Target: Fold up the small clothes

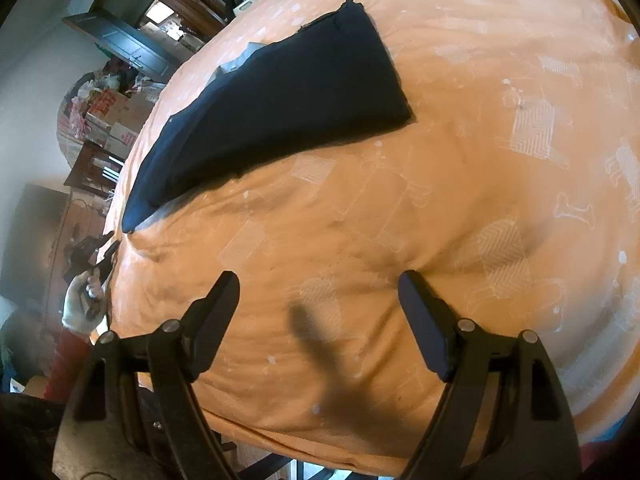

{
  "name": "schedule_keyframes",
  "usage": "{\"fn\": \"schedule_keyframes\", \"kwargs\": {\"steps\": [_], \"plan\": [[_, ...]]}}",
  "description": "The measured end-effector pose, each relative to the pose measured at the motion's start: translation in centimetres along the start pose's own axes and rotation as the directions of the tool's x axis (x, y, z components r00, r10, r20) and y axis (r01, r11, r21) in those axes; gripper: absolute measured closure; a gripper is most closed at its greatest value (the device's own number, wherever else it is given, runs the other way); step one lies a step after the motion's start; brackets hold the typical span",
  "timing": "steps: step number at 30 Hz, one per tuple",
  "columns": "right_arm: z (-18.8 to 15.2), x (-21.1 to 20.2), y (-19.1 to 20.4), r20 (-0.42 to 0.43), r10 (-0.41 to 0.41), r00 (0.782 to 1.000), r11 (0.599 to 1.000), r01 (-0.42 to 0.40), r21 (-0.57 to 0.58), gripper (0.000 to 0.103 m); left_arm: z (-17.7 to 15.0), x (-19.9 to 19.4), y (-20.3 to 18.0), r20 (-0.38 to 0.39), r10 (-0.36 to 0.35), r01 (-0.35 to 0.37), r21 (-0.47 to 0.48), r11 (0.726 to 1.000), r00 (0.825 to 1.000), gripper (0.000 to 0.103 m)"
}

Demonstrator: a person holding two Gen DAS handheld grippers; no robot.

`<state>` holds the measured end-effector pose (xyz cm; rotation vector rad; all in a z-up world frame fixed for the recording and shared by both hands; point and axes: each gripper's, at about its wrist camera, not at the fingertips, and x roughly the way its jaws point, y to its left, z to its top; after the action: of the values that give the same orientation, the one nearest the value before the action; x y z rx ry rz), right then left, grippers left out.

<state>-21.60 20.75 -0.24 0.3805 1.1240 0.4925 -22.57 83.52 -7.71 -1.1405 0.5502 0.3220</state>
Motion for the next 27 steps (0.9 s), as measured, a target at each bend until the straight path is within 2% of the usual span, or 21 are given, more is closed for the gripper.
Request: {"fn": "schedule_keyframes", "kwargs": {"steps": [1, 3, 4, 5, 6, 7, 9, 10, 12, 16, 19, 20, 22, 23, 24, 27], "plan": [[-0.1, 0.2, -0.1, 0.001, 0.001, 1.0, 1.0, -0.001, -0.002, 0.021, 0.2, -0.6, -0.2, 0.001, -0.005, 0.005, 0.025, 1.0, 1.0, 0.075], [-0.1, 0.5, 0.0, 0.006, 0.004, 1.0, 1.0, -0.004, -0.006, 0.016, -1.4, -1.6, -2.6, -0.06, -0.03, 0.039, 0.157, 0.987, 0.998, 0.067], [-0.1, 0.6, 0.2, 0.009, 0.005, 1.0, 1.0, -0.005, -0.008, 0.013, -2.6, -1.7, -3.8, -0.115, -0.067, 0.089, 0.203, 0.975, 0.991, 0.064], [-0.1, 0.7, 0.4, 0.011, 0.003, 1.0, 1.0, -0.003, -0.013, 0.009, -4.4, -1.6, -5.0, -0.185, -0.114, 0.156, 0.236, 0.959, 0.976, 0.055], [0.0, 0.8, 0.7, 0.011, -0.003, 1.0, 1.0, 0.004, -0.02, 0.008, -5.6, -1.4, -5.7, -0.228, -0.144, 0.199, 0.243, 0.95, 0.963, 0.049], [0.0, 1.0, 0.9, 0.009, -0.011, 1.0, 1.0, 0.012, -0.029, 0.006, -7.1, -0.6, -6.4, -0.271, -0.179, 0.245, 0.232, 0.941, 0.946, 0.047], [0.1, 1.1, 1.4, 0.002, -0.03, 1.0, 0.998, 0.031, -0.05, 0.004, -8.6, 1.1, -6.6, -0.307, -0.203, 0.267, 0.184, 0.946, 0.93, 0.044], [0.1, 1.1, 1.5, -0.002, -0.037, 0.999, 0.998, 0.036, -0.061, 0.004, -8.8, 2.1, -6.6, -0.315, -0.194, 0.257, 0.172, 0.951, 0.929, 0.044], [0.0, 1.1, 1.5, -0.006, -0.034, 0.999, 0.997, 0.033, -0.067, 0.004, -9.2, 4.2, -6.4, -0.304, -0.161, 0.214, 0.15, 0.965, 0.939, 0.044], [0.0, 1.1, 1.2, -0.005, -0.024, 1.0, 0.998, 0.024, -0.059, 0.004, -8.1, 6.0, -6.5, -0.268, -0.185, 0.218, 0.098, 0.971, 0.945, 0.043], [0.1, 1.1, 1.5, -0.005, -0.036, 0.999, 0.997, 0.035, -0.065, 0.003, -7.8, 7.5, -7.0, -0.236, -0.185, 0.212, 0.093, 0.973, 0.954, 0.043], [0.2, 1.2, 1.6, -0.006, -0.04, 0.999, 0.997, 0.039, -0.069, 0.002, -7.4, 7.6, -6.7, -0.22, -0.19, 0.213, 0.086, 0.973, 0.957, 0.045], [0.3, 1.1, 1.9, -0.009, -0.045, 0.999, 0.996, 0.044, -0.074, 0.002, -7.0, 8.3, -6.8, -0.196, -0.181, 0.2, 0.082, 0.976, 0.964, 0.061], [0.3, 1.0, 2.0, -0.012, -0.044, 0.999, 0.996, 0.043, -0.076, 0.002, -6.8, 8.6, -7.0, -0.171, -0.165, 0.182, 0.091, 0.979, 0.971, 0.079], [0.4, 0.9, 2.1, -0.013, -0.042, 0.999, 0.996, 0.041, -0.076, 0.002, -6.8, 8.6, -7.0, -0.157, -0.164, 0.18, 0.095, 0.979, 0.974, 0.087], [0.9, 0.8, 2.4, -0.017, -0.029, 0.999, 0.997, 0.028, -0.071, 0.003, -7.3, 8.2, -7.2, -0.124, -0.167, 0.182, 0.118, 0.976, 0.978, 0.088]]}}
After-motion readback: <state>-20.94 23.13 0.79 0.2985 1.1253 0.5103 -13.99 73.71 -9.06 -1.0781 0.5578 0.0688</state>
